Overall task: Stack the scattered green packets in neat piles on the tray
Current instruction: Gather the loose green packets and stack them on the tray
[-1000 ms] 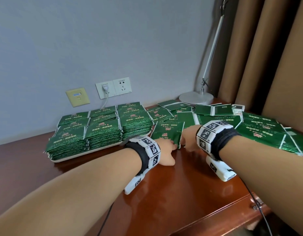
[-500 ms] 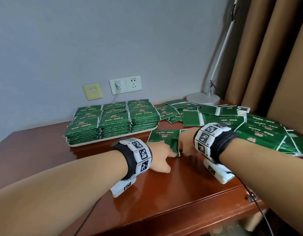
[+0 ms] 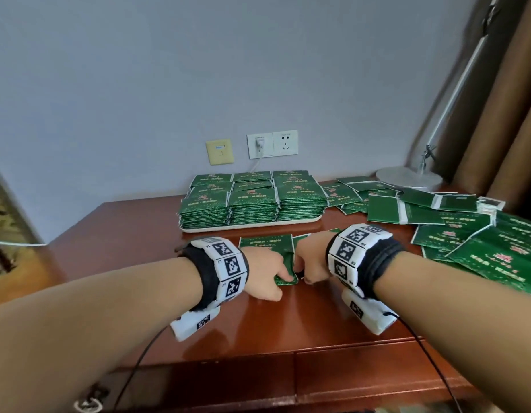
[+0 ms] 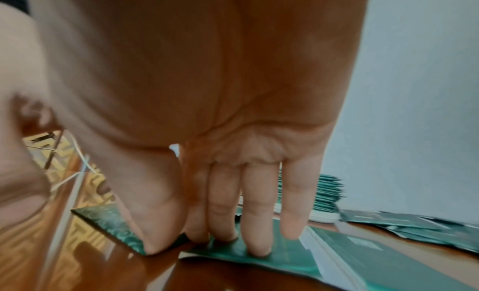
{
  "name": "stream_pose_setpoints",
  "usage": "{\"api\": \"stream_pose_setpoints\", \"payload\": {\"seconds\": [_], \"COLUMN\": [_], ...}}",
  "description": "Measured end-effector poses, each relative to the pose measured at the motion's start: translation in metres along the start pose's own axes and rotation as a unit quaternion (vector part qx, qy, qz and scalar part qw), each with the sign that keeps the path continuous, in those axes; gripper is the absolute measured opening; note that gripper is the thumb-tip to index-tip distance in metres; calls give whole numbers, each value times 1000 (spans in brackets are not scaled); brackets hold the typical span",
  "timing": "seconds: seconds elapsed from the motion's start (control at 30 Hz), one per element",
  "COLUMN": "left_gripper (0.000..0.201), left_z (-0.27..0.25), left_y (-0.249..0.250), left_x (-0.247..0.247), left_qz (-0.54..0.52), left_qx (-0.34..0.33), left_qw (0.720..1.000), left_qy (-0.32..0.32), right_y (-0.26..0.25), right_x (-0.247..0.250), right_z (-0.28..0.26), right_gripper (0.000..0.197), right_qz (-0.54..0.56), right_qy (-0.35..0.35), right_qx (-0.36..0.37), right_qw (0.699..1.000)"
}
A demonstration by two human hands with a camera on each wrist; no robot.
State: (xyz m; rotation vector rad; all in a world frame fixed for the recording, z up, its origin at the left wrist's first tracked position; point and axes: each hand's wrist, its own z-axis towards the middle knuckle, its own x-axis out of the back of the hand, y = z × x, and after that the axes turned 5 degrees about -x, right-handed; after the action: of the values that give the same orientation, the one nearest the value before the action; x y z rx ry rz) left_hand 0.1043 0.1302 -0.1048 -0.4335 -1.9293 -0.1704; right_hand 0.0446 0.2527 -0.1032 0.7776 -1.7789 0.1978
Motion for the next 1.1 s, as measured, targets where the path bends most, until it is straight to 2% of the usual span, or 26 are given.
{"api": "stream_pose_setpoints", "payload": {"seconds": [0.17, 0.37, 0.43, 0.5, 0.6, 0.67, 0.73, 0.77, 0.83, 0.97, 1.1], "left_gripper": [55, 49, 56, 71, 96, 109, 116, 117, 118, 128, 126], "left_z": [-26, -48, -47, -42, -30, -23, -17, -14, -11, -6, -5], "left_y": [-33, -65, -75, -85, -98, -104, -107, -108, -113, -122, -122], "left_x": [-14, -24, -23, -24, -28, -31, -36, -37, -40, -45, -45], "left_qz": [-36, -77, -85, -62, -61, -70, -75, -86, -114, -134, -114], "left_qx": [42, 56, 67, 88, 164, 209, 212, 205, 193, 185, 183], "left_qw": [999, 995, 993, 991, 981, 975, 974, 975, 975, 973, 977], "left_qy": [0, 13, 40, 80, 90, 42, 11, 10, 11, -6, 7], "right_y": [-32, -27, -17, -8, -4, -5, -2, 1, 11, 20, 15], "right_x": [16, 34, 39, 40, 31, 23, 19, 19, 18, 14, 21], "right_z": [7, 19, 27, 33, 43, 52, 61, 64, 69, 79, 85], "right_gripper": [43, 41, 51, 70, 88, 77, 59, 56, 51, 59, 48], "right_qz": [-2, 112, 114, 108, 100, 92, 110, 116, 105, 63, 107], "right_qy": [2, 52, 67, 68, 34, 29, 44, 52, 36, 1, 15], "right_qx": [63, 84, 72, 64, 10, -39, -83, -101, -127, -145, -139], "right_qw": [998, 989, 989, 990, 994, 995, 989, 987, 986, 987, 984]}}
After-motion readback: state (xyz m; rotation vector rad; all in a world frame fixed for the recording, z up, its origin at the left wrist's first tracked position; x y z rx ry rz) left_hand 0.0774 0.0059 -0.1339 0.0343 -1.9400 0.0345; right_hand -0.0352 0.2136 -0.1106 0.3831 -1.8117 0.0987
